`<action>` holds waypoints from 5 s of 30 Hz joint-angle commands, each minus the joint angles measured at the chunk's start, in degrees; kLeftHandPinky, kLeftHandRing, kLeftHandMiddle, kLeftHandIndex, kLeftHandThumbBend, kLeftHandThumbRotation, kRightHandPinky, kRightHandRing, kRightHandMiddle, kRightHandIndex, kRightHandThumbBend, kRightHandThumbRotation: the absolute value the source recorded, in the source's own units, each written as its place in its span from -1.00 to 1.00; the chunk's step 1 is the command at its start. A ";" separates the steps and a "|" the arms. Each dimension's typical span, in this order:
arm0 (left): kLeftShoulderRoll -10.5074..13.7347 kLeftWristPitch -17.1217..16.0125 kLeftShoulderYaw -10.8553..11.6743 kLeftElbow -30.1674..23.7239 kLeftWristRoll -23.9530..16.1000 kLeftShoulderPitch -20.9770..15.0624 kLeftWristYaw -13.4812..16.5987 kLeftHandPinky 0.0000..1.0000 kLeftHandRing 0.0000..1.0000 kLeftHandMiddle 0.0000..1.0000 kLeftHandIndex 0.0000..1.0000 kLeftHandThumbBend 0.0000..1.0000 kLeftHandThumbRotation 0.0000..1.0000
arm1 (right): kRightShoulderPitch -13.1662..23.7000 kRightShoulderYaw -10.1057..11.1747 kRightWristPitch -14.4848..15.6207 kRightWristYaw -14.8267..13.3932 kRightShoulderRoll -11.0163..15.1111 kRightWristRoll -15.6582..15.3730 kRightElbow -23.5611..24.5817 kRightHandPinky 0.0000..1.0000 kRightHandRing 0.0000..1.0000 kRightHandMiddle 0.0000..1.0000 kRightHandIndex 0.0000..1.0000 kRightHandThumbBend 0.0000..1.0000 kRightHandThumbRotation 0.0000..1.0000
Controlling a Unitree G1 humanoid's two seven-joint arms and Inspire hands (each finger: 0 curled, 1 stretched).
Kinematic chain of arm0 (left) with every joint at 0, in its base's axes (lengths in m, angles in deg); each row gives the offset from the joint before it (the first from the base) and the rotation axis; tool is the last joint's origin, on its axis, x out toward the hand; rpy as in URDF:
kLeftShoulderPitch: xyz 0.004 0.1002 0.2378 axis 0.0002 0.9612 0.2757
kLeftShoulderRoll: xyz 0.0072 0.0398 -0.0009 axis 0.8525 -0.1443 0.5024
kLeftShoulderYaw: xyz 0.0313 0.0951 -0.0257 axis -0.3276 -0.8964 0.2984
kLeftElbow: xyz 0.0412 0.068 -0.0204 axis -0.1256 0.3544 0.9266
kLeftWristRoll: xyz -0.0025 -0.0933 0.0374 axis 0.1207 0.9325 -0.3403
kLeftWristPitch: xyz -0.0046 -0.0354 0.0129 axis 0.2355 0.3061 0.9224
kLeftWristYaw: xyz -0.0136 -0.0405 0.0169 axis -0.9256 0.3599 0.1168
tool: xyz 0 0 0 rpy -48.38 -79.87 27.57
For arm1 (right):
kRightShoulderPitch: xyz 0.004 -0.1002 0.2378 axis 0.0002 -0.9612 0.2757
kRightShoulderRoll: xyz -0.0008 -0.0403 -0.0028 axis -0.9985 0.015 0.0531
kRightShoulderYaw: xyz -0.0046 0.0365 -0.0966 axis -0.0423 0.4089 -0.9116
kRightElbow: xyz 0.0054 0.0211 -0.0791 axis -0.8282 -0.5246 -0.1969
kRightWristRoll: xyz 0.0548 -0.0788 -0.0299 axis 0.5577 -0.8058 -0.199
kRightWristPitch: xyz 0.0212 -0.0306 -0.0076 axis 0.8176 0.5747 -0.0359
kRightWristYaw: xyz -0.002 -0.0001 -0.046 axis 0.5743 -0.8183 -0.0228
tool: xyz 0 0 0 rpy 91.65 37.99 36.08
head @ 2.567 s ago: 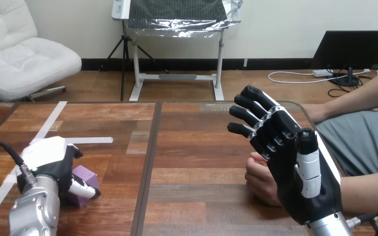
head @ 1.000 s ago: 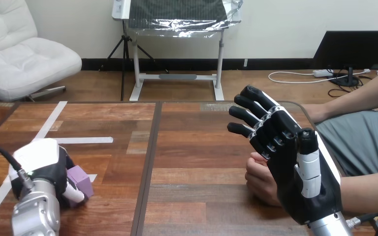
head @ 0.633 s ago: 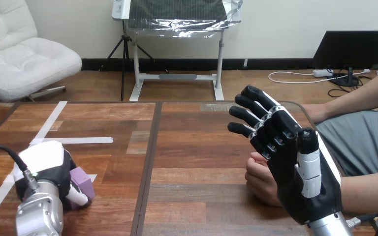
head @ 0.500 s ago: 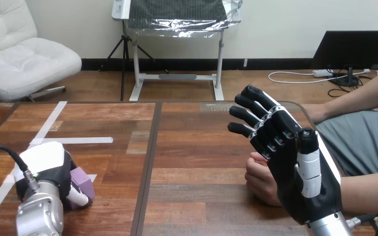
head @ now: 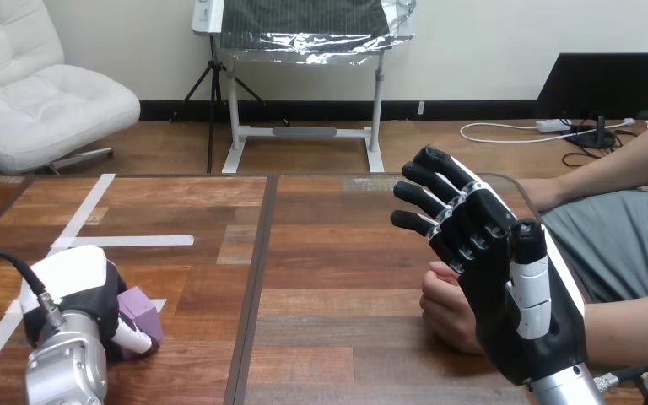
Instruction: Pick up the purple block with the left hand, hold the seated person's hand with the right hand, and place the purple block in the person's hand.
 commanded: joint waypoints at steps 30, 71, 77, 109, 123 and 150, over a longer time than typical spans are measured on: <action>-0.95 -0.91 2.12 -0.31 3.53 -3.58 2.98 -0.72 -0.55 -0.34 -0.09 0.54 -1.00 | 2.70 0.23 -0.26 -0.04 -0.04 0.79 2.98 0.59 0.72 0.74 0.73 0.77 0.72; -1.37 1.42 4.43 -15.40 4.50 -1.11 2.10 -0.76 -0.58 -0.34 -0.13 0.53 -1.00 | 12.72 6.40 -8.91 -5.56 6.24 -13.60 -7.61 0.61 0.71 0.75 0.73 0.79 0.78; -1.66 2.12 5.20 -20.07 4.71 -0.53 0.72 -0.78 -0.63 -0.40 -0.13 0.53 -1.00 | 15.45 7.69 -11.24 -6.74 9.60 -17.18 -10.87 0.63 0.73 0.77 0.76 0.82 0.81; -1.85 7.22 7.19 -40.05 2.84 0.10 -9.79 -0.79 -0.66 -0.46 -0.11 0.49 -1.00 | 26.33 9.47 -20.20 -7.23 30.95 -28.89 -29.36 0.59 0.77 0.85 0.88 0.92 0.65; -2.33 8.30 7.35 -43.68 1.28 0.36 -12.19 -0.79 -0.66 -0.46 -0.12 0.51 -1.00 | 27.23 7.85 -16.99 -4.61 38.00 -33.36 -31.67 0.59 0.81 0.90 0.90 0.99 0.44; -3.21 7.99 7.96 -43.44 0.72 0.85 -12.23 -0.79 -0.64 -0.44 -0.12 0.51 -1.00 | 28.37 2.83 -14.82 -0.20 47.83 -42.27 -33.97 0.82 0.88 0.92 0.97 1.00 0.27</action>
